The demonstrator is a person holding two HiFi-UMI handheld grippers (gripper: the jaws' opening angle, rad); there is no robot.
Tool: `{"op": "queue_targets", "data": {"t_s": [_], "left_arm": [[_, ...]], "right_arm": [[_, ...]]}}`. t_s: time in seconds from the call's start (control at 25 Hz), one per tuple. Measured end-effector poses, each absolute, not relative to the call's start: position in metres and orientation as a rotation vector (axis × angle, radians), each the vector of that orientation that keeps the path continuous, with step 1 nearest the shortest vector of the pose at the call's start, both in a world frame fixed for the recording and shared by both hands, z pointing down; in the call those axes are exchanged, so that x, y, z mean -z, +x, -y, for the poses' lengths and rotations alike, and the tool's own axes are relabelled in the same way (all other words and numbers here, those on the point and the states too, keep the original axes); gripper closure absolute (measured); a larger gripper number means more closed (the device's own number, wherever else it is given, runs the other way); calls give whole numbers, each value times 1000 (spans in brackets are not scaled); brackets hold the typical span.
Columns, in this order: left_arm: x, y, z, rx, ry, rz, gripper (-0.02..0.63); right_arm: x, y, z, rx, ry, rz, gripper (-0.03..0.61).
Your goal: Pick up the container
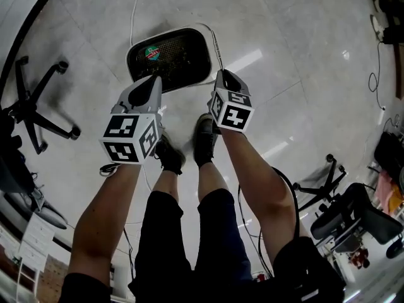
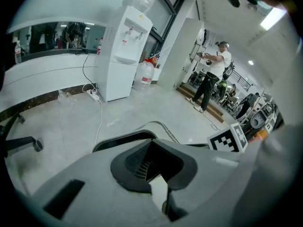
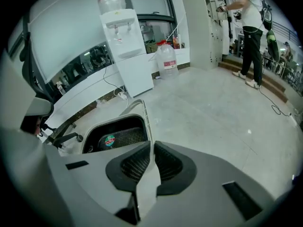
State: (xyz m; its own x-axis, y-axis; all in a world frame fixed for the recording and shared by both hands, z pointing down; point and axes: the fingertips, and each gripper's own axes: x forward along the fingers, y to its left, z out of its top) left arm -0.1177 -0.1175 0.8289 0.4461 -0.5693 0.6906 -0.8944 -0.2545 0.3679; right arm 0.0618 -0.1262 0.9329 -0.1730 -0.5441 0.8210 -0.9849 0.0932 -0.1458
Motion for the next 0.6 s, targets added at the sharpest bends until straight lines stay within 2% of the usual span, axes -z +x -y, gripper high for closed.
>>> {"op": "queue_targets", "data": {"t_s": [0.28,0.6], "left_arm": [[-841,-99,127,-449,1964,1144,607],[-861,-46,150,-380,1957,991,597]], "right_arm": [[-905,42,119,-909,1508,1854,543],[-883,24,113,-789,1445,1913,543]]}}
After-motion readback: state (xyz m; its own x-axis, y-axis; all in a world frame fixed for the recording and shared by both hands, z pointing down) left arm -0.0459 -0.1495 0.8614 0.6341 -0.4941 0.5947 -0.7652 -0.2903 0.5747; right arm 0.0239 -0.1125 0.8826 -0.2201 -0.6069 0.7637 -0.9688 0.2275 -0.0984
